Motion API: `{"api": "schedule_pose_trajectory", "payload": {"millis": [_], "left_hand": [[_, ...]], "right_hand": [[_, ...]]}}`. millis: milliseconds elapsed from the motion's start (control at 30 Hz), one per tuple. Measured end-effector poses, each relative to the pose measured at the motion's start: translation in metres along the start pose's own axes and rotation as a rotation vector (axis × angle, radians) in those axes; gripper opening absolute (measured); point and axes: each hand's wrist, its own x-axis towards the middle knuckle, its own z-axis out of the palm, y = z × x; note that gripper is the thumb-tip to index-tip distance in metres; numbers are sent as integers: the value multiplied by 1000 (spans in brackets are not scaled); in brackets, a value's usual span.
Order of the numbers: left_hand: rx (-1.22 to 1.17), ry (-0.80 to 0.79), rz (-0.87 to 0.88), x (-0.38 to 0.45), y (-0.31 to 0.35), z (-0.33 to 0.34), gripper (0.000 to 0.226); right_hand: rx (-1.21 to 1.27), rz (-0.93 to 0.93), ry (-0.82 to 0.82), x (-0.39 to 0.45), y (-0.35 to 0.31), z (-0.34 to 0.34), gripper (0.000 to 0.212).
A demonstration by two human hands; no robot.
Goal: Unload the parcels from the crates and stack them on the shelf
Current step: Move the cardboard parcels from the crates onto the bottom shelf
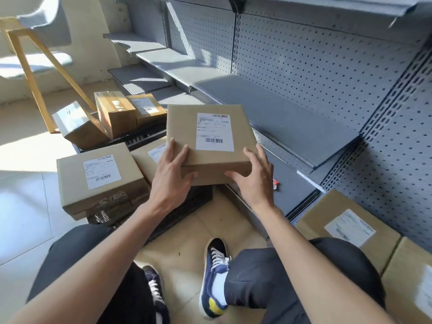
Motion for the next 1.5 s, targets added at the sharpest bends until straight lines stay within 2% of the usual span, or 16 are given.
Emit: {"api": "schedule_pose_trajectory", "payload": {"millis": [267, 633, 1000, 1500], "left_hand": [[-67, -46, 111, 2, 53, 6, 77], [-179, -162, 276, 0, 129, 56, 78], [-274, -349, 395, -29, 201, 131, 76], [-289, -515, 589, -84, 276, 189, 76]], "right_hand": [[-84, 24, 124, 1, 5, -64, 76], [-193, 144, 279, -27, 41, -152, 74], [-257, 310, 389, -82, 103, -230, 77], [-316, 501, 544, -164, 137, -304, 75]]}}
